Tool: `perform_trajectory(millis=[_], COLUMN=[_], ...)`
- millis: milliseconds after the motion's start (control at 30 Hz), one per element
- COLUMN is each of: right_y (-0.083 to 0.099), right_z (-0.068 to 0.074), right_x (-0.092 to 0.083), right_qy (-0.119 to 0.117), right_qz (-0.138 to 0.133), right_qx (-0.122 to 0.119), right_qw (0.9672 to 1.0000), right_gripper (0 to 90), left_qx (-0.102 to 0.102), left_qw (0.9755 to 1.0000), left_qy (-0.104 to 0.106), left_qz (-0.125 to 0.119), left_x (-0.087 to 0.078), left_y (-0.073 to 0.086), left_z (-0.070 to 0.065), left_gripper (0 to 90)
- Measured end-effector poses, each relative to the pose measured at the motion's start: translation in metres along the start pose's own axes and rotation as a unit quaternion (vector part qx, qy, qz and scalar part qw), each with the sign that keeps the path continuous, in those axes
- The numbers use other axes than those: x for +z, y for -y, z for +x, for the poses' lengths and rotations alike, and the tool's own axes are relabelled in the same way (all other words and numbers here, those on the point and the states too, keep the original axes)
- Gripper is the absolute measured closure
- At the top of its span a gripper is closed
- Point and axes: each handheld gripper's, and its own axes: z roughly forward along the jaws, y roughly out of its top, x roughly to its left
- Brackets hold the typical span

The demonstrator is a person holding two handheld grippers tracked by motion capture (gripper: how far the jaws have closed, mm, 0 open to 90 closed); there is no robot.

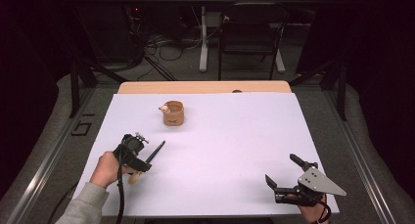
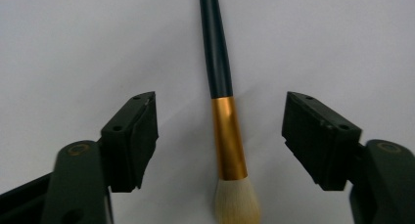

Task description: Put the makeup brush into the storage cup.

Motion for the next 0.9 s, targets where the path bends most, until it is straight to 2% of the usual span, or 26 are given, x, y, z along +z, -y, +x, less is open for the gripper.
perform_trajectory(millis=[333,633,900], right_y=[0.0,0.0,0.0], right_z=[0.0,0.0,0.0], right_x=[0.0,0.0,0.001], right_qy=[0.0,-0.001,-0.001], right_qz=[0.002,0.003,0.003], right_qx=[-0.002,-0.002,-0.003], right_qw=[1.0,1.0,1.0], right_gripper=[0.0,0.0,0.1], left_qx=[0.001,0.004,0.01], left_qw=[0.9996,0.9987,0.9984], left_qy=[0.017,0.028,0.016], left_qz=[0.023,0.043,0.053], left_x=[0.007,0.012,0.013], left_y=[-0.002,-0.003,-0.005], left_z=[0.004,0.007,0.007], left_gripper=[53.3,65.1,72.0])
